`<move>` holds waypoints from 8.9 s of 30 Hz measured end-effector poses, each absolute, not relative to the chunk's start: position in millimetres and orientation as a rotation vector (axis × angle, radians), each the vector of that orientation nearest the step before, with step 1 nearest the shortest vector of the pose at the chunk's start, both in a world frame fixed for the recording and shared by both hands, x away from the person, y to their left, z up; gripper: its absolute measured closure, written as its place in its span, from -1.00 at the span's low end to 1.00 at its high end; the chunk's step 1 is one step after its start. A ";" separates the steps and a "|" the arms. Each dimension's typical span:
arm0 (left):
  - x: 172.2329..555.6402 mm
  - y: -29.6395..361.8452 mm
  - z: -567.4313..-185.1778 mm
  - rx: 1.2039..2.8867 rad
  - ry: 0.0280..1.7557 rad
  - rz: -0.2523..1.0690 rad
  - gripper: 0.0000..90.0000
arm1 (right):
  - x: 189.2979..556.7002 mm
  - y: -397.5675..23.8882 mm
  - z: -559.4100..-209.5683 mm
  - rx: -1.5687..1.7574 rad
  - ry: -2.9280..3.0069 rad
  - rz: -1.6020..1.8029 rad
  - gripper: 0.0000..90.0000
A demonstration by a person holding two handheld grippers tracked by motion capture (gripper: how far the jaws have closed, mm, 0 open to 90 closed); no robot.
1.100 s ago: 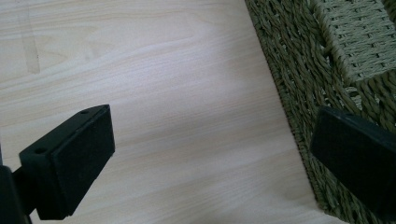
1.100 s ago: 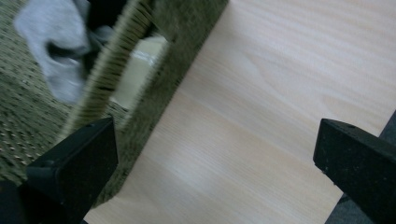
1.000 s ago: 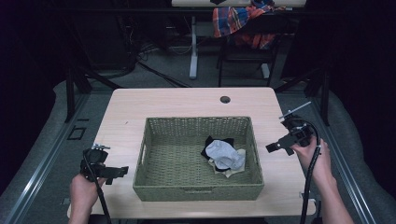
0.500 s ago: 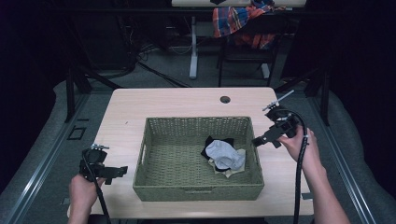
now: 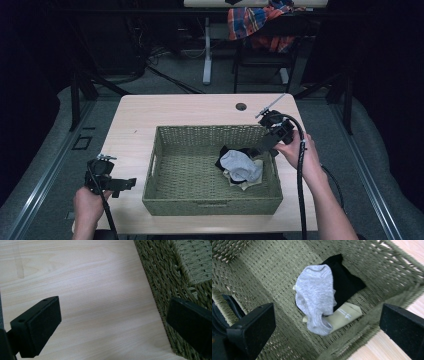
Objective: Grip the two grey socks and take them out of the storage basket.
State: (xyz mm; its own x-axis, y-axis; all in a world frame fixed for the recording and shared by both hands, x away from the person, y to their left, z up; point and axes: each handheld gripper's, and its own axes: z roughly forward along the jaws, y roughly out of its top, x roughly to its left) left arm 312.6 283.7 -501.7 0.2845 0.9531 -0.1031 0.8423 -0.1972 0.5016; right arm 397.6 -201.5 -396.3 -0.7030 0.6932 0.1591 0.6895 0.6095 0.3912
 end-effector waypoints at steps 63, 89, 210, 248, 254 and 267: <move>312.8 283.0 -500.5 2.101 1.603 0.307 -1.00 | 384.6 -166.2 -430.8 1.140 2.782 0.404 0.88; 312.9 282.0 -500.6 2.106 1.598 0.309 -1.00 | 377.3 -194.6 -388.9 1.177 2.692 0.577 0.87; 312.9 280.8 -500.2 2.107 1.597 0.309 -1.00 | 418.9 -330.0 -480.4 1.766 2.561 0.345 0.19; 312.9 280.3 -500.6 2.111 1.596 0.301 -1.00 | 379.7 -234.3 -391.0 1.321 2.701 0.743 -1.00; 313.1 279.9 -500.9 2.114 1.597 0.300 -1.00 | 377.8 -217.0 -395.3 1.273 2.740 0.741 -1.00; 313.1 279.6 -501.1 2.114 1.596 0.301 -1.00 | 384.4 -193.4 -422.3 1.247 2.808 0.680 -0.90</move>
